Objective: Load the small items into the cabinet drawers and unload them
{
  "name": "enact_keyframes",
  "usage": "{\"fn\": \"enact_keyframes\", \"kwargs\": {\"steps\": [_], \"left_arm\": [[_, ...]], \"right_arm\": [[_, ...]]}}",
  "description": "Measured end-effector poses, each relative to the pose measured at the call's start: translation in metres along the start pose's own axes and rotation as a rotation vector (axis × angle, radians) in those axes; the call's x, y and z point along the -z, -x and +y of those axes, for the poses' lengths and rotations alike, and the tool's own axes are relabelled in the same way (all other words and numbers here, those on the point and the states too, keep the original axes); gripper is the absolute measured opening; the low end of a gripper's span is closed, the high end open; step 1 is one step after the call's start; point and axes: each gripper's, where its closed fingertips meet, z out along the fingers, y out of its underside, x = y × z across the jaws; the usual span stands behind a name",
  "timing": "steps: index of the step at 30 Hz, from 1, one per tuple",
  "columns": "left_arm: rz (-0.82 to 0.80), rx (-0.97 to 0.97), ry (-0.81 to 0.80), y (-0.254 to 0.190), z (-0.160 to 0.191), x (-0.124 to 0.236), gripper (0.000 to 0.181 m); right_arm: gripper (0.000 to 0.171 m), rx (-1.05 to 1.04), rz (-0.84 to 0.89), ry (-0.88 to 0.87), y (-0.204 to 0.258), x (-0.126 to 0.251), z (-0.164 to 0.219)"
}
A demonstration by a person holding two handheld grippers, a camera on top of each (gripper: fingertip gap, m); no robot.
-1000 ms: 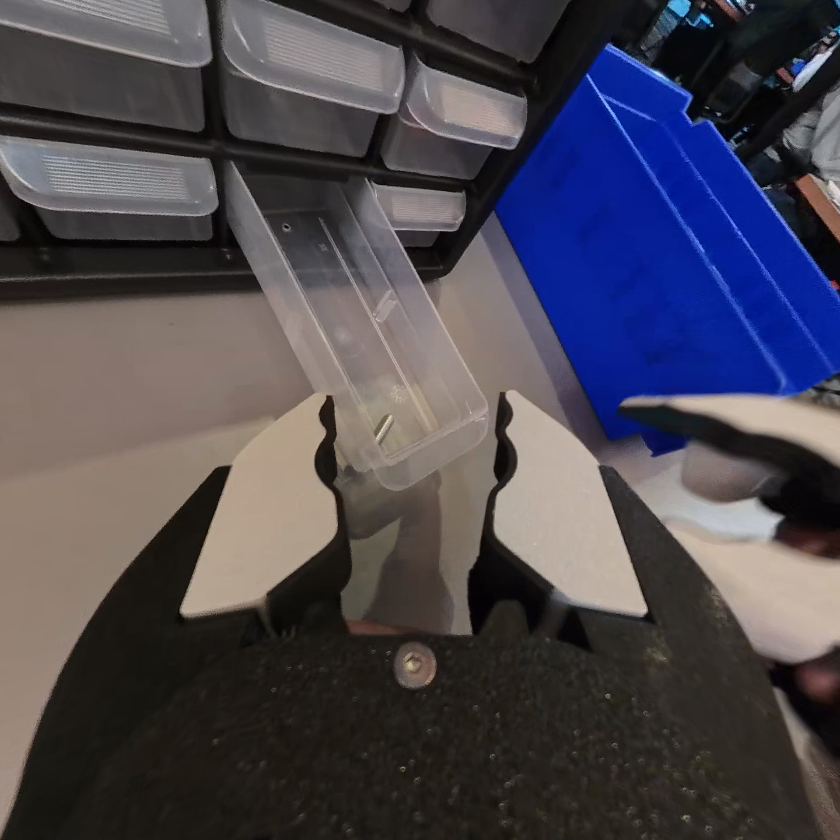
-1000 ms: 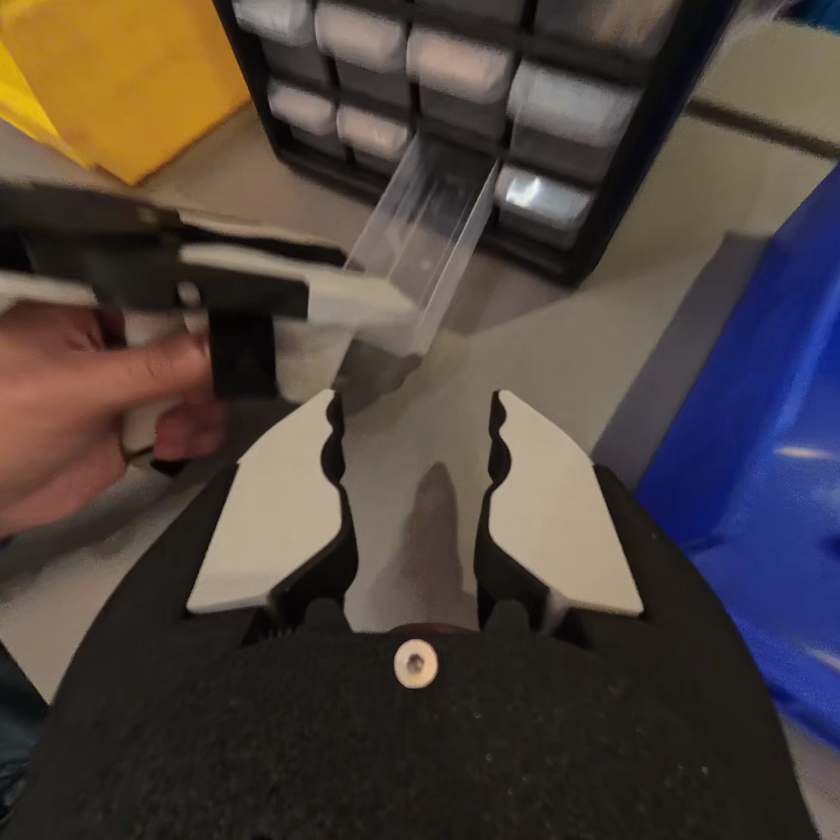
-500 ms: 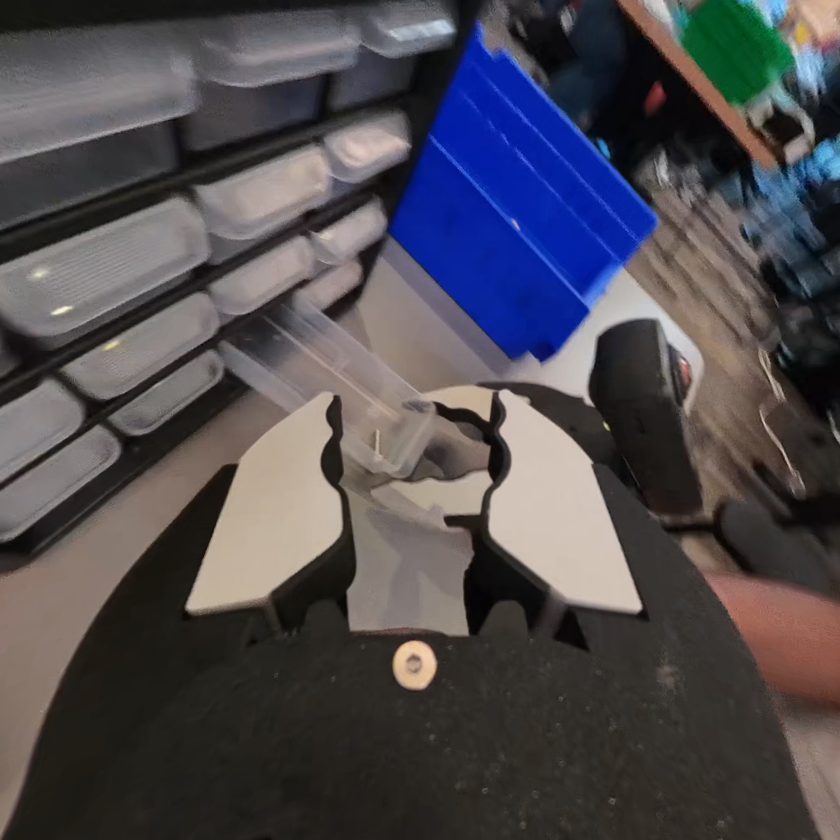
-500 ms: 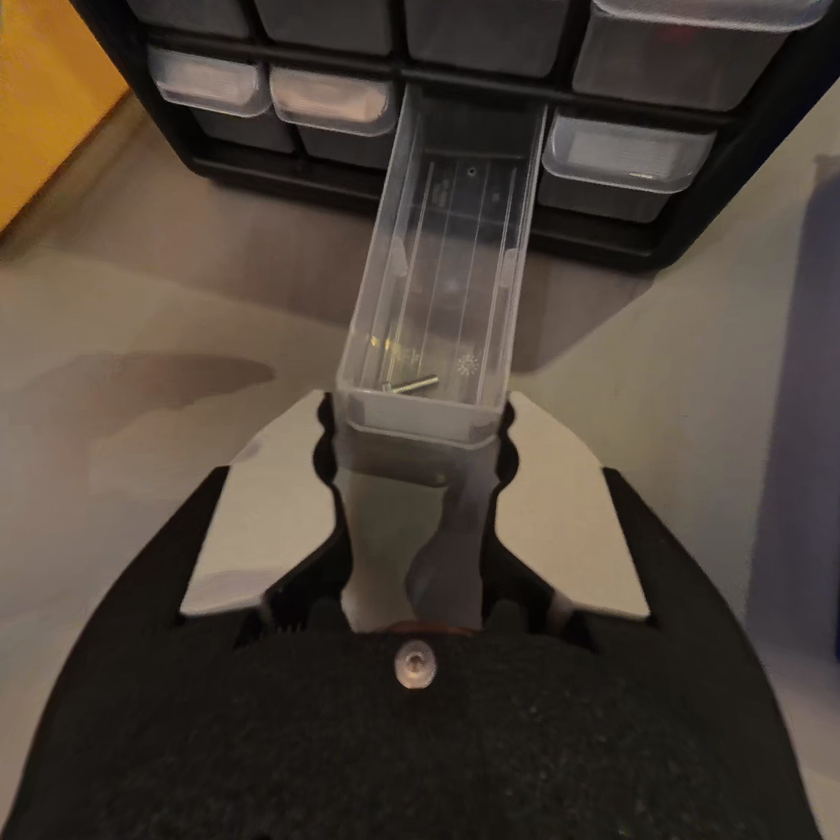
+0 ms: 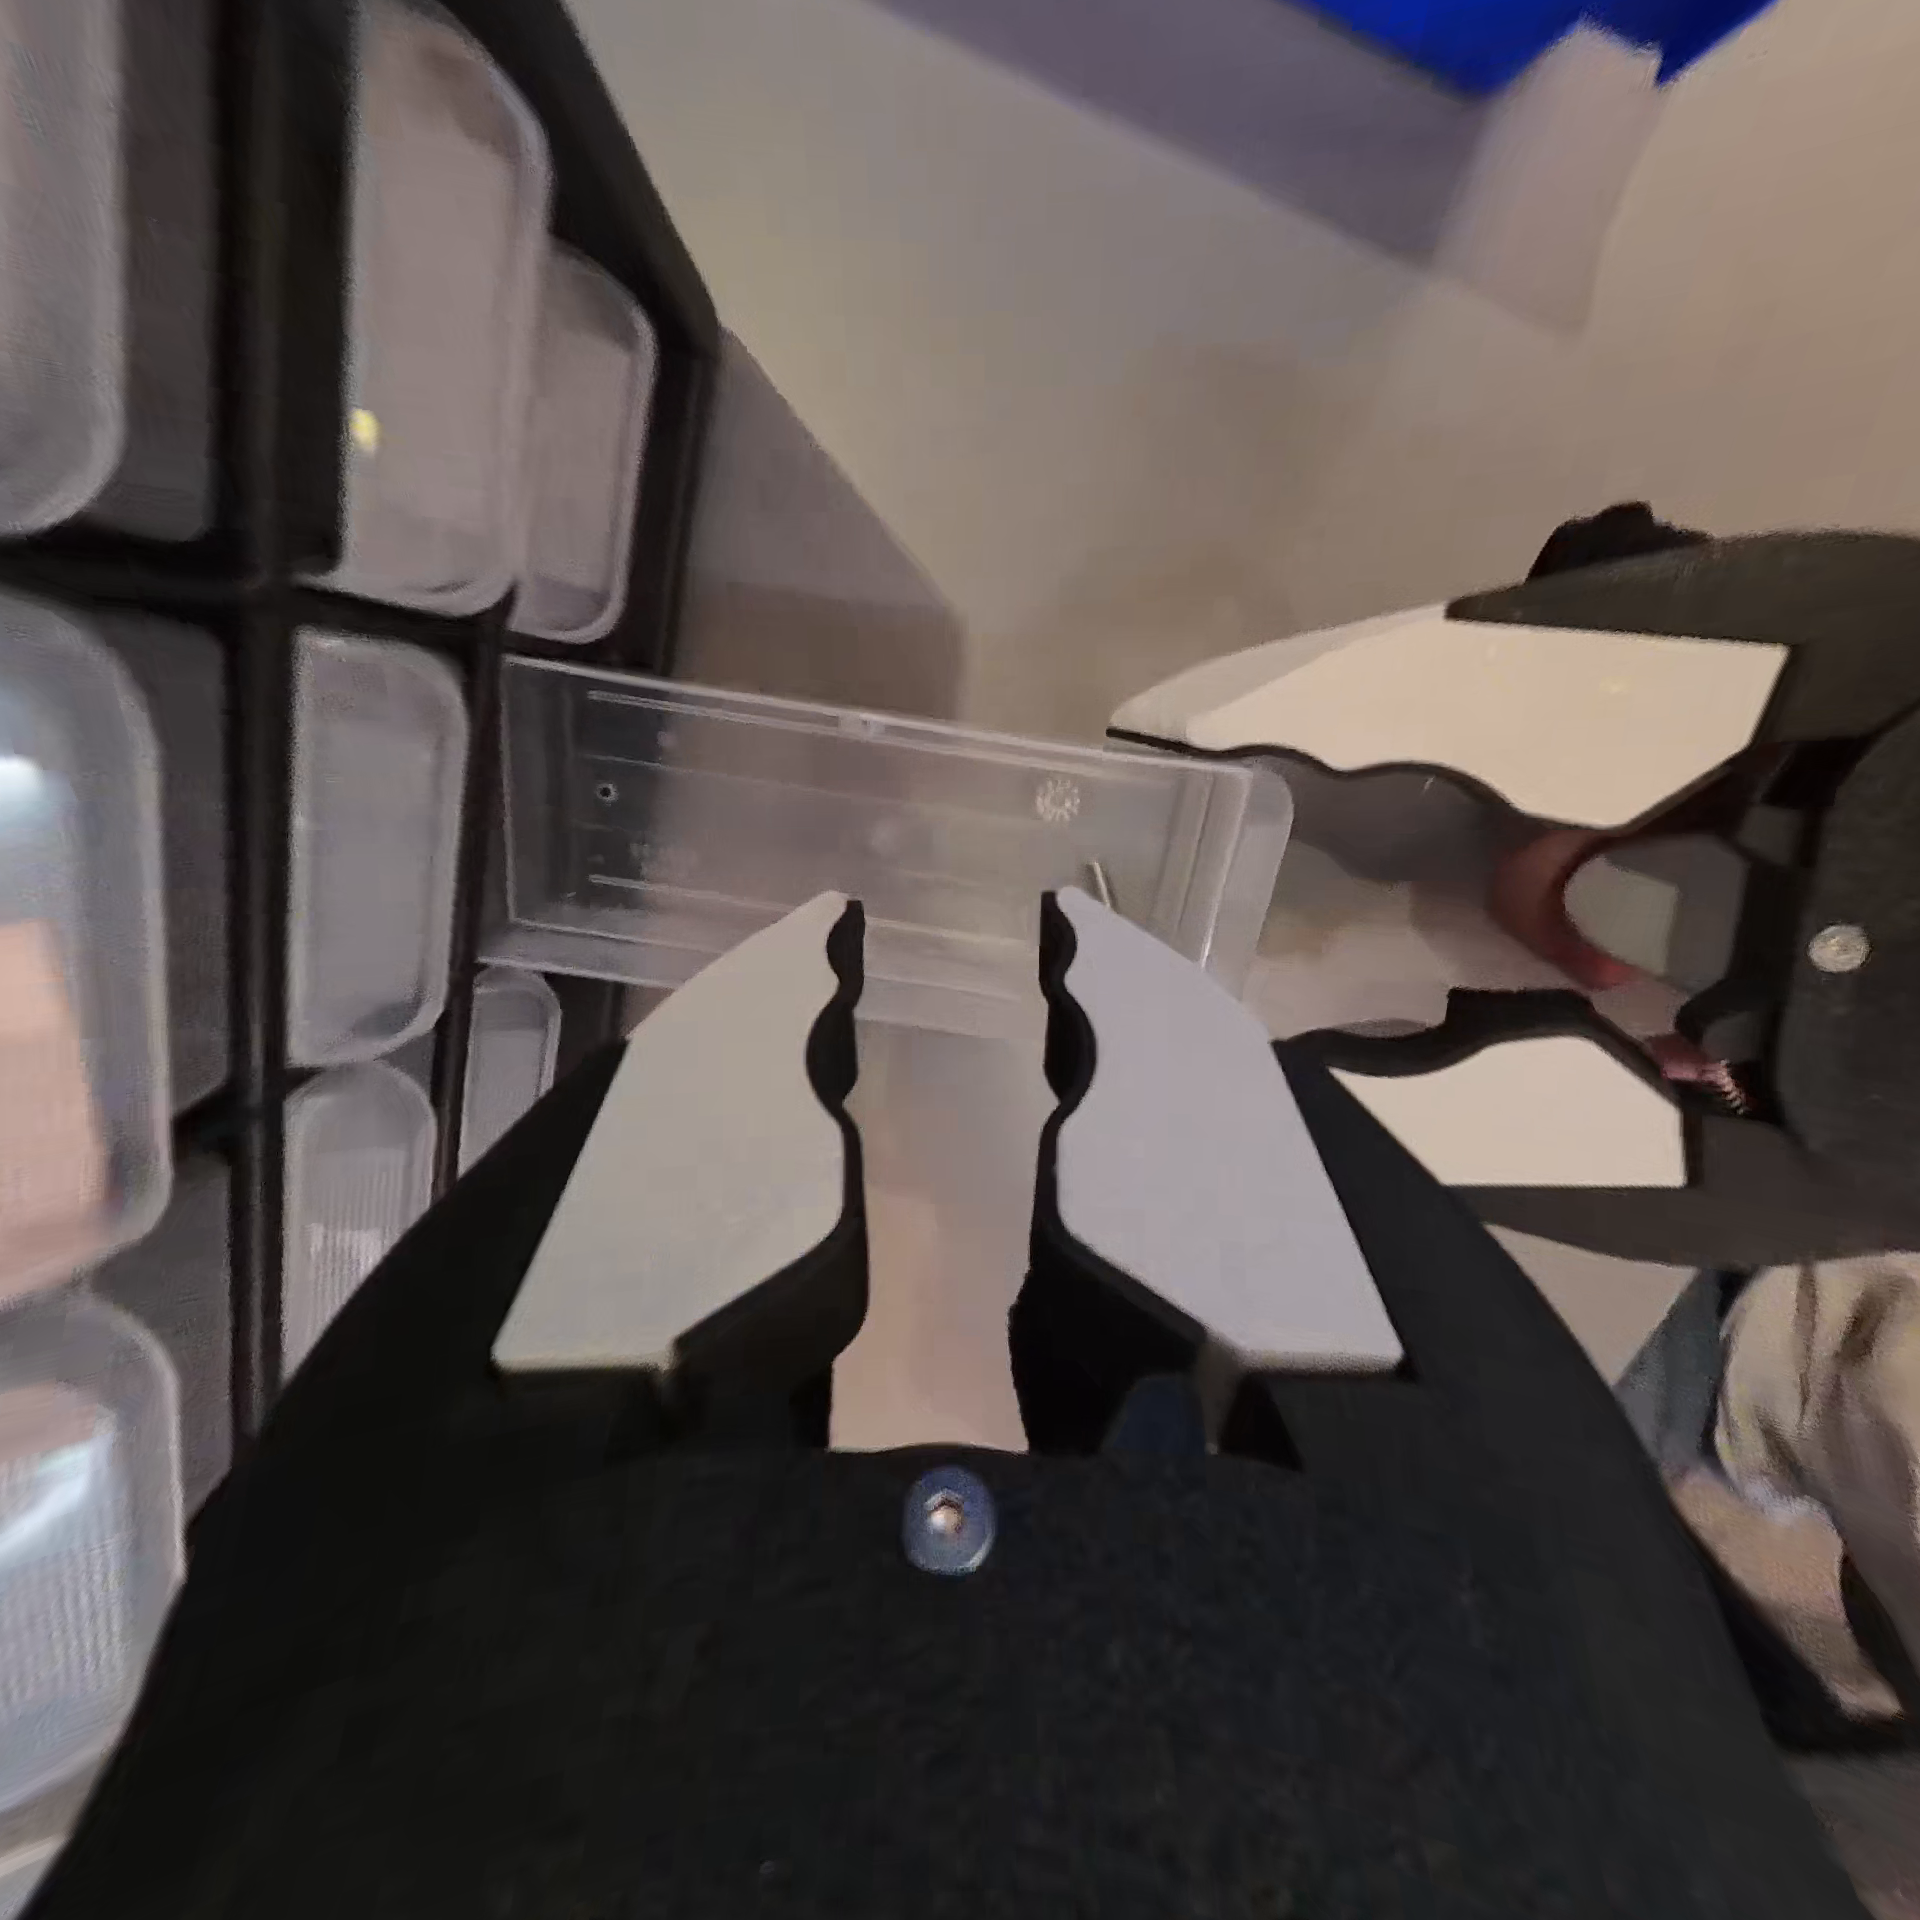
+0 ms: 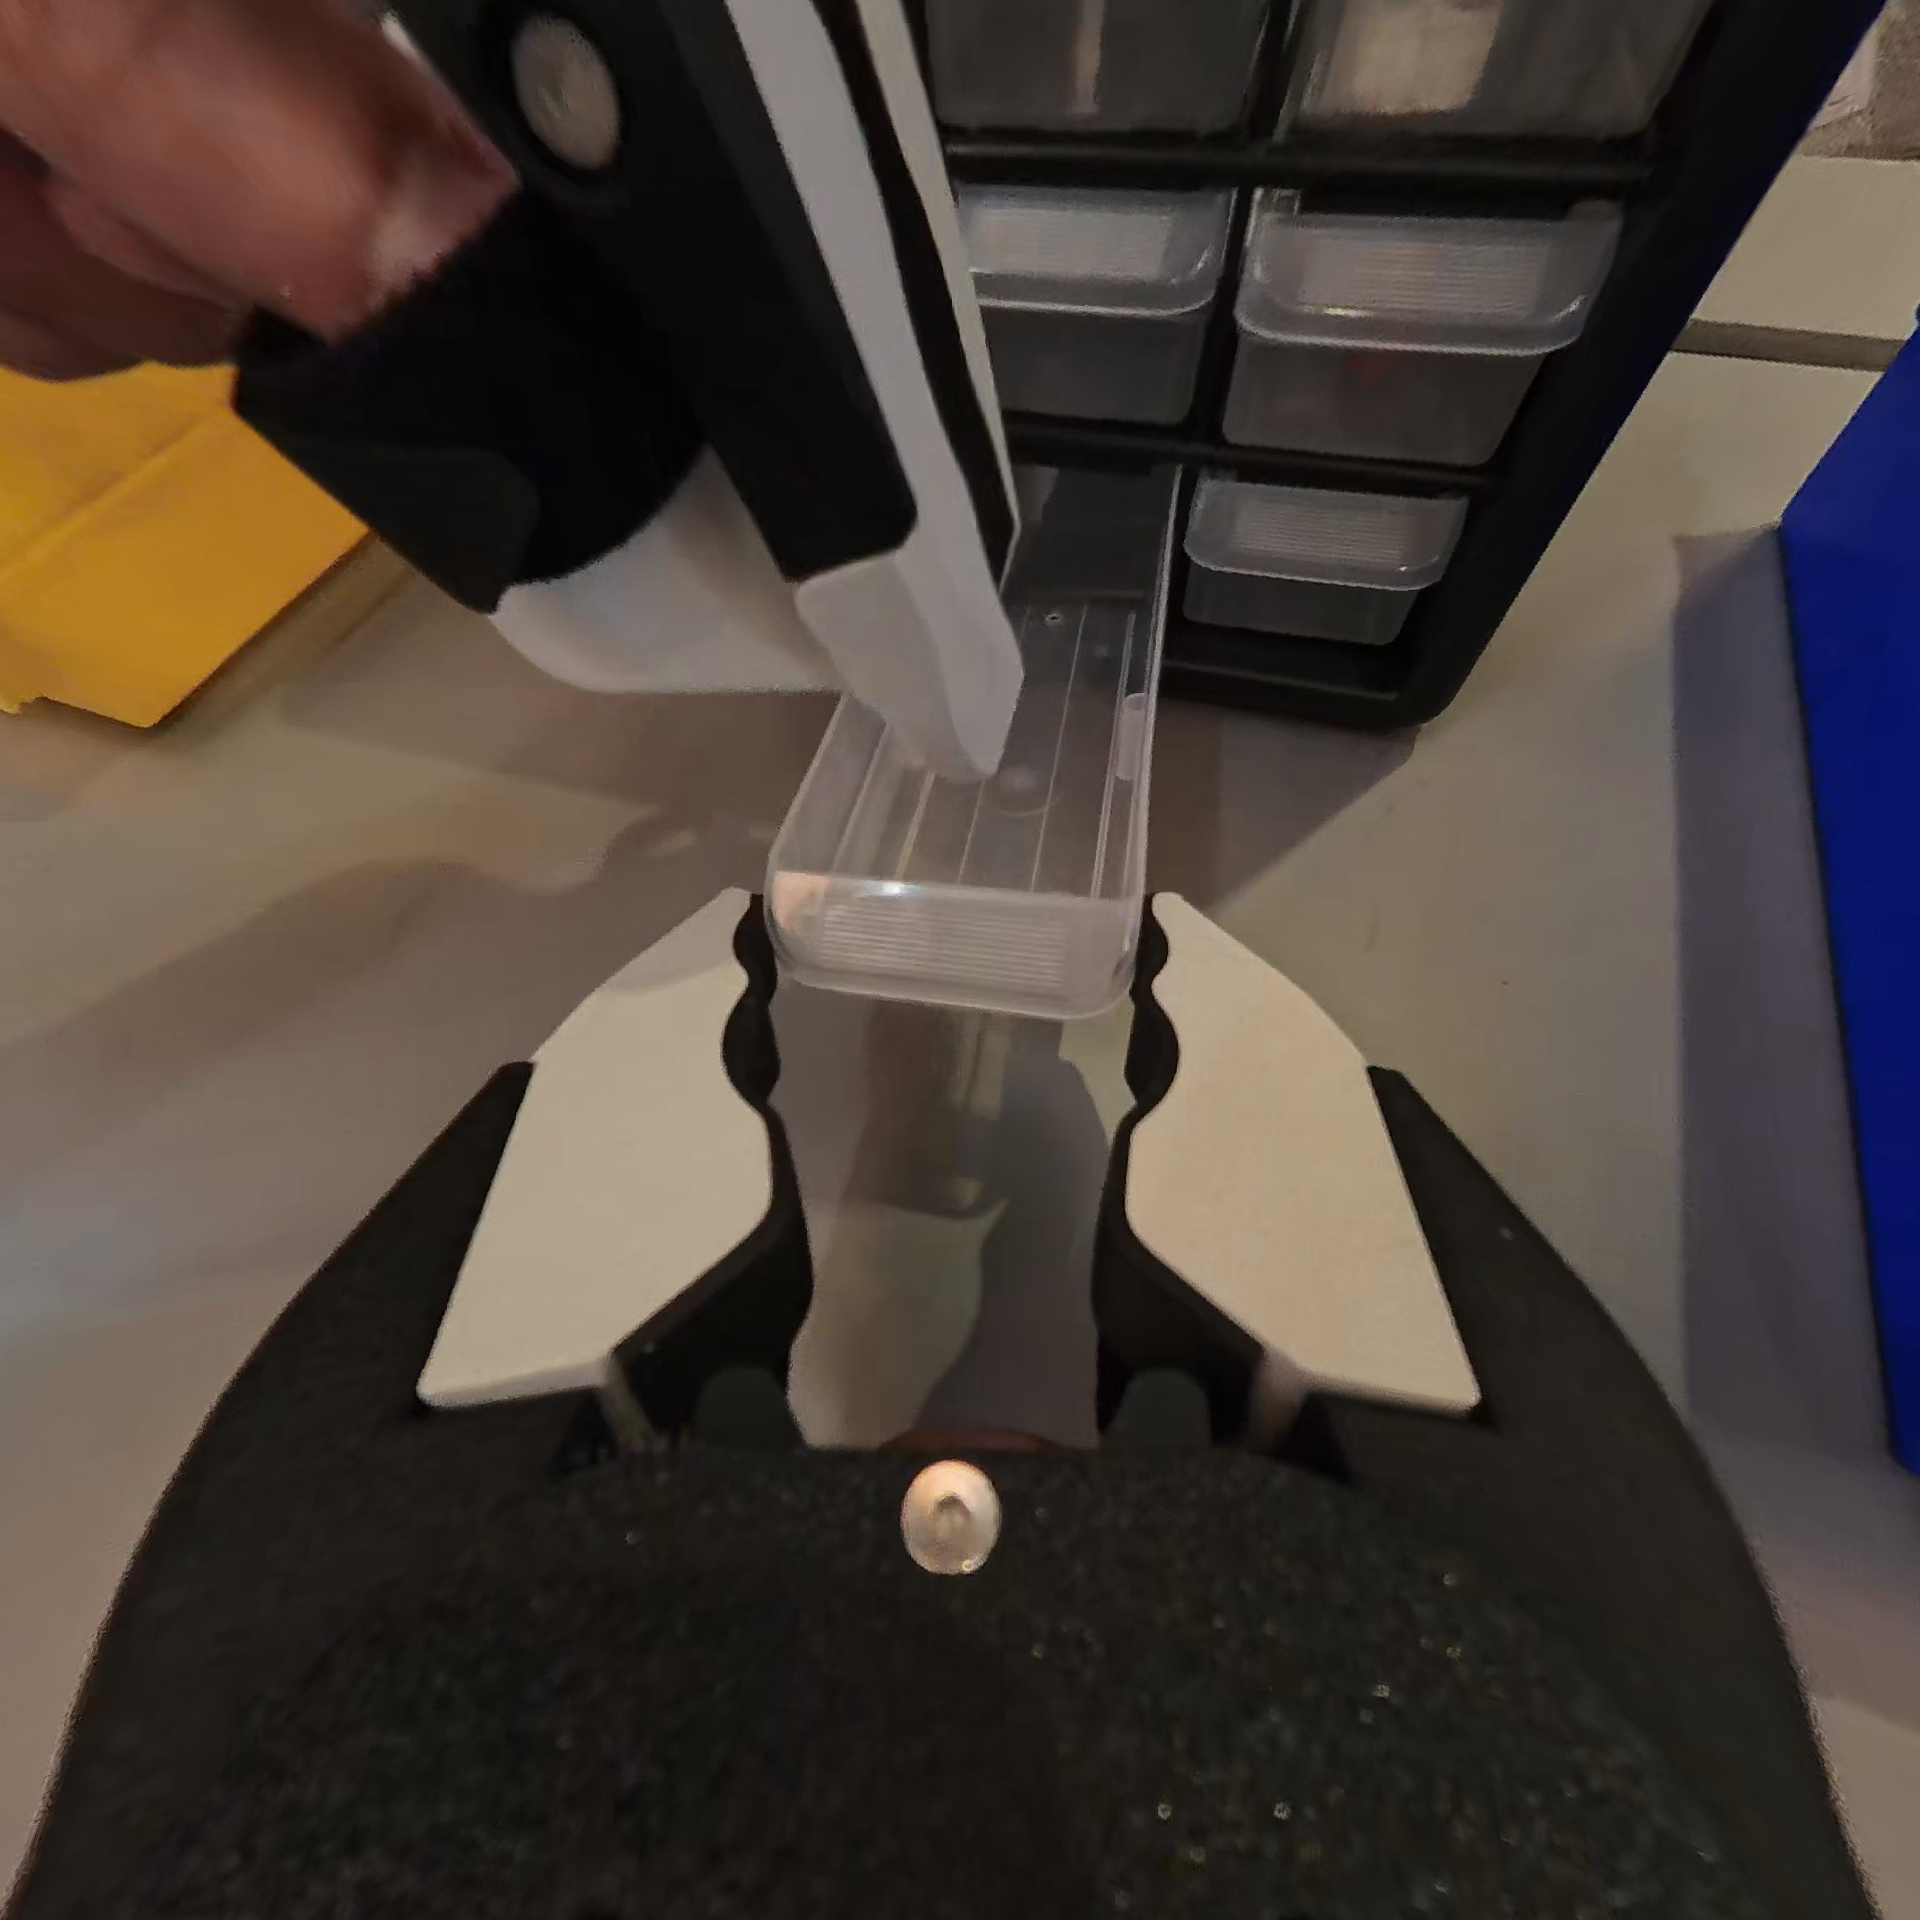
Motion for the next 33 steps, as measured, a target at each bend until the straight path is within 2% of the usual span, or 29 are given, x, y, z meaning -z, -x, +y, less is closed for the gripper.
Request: {"fn": "enact_keyframes", "kwargs": {"steps": [4, 11, 17, 20, 24, 33], "left_arm": [[0.041, -0.078, 0.125, -0.001, 0.003, -0.01, 0.032], [0.124, -0.083, 0.249, -0.015, 0.003, -0.031, 0.034], [0.112, -0.026, 0.178, -0.009, -0.013, -0.017, 0.032], [0.064, -0.03, 0.162, 0.0, -0.014, -0.004, 0.032], [0.08, -0.012, 0.119, 0.001, -0.015, 0.012, 0.032], [0.171, 0.006, 0.147, -0.009, -0.004, 0.005, 0.032]], "right_arm": [[0.065, -0.007, -0.013, -0.005, 0.0, 0.001, 0.0], [0.066, 0.0, -0.006, -0.004, 0.0, 0.002, 0.0], [0.065, -0.017, -0.001, -0.043, -0.001, 0.006, -0.02], [0.065, 0.001, 0.008, -0.051, 0.0, 0.006, -0.019], [0.065, 0.037, 0.028, -0.117, 0.003, 0.011, -0.028], [0.065, 0.056, 0.048, -0.188, 0.001, 0.017, -0.036]]}}
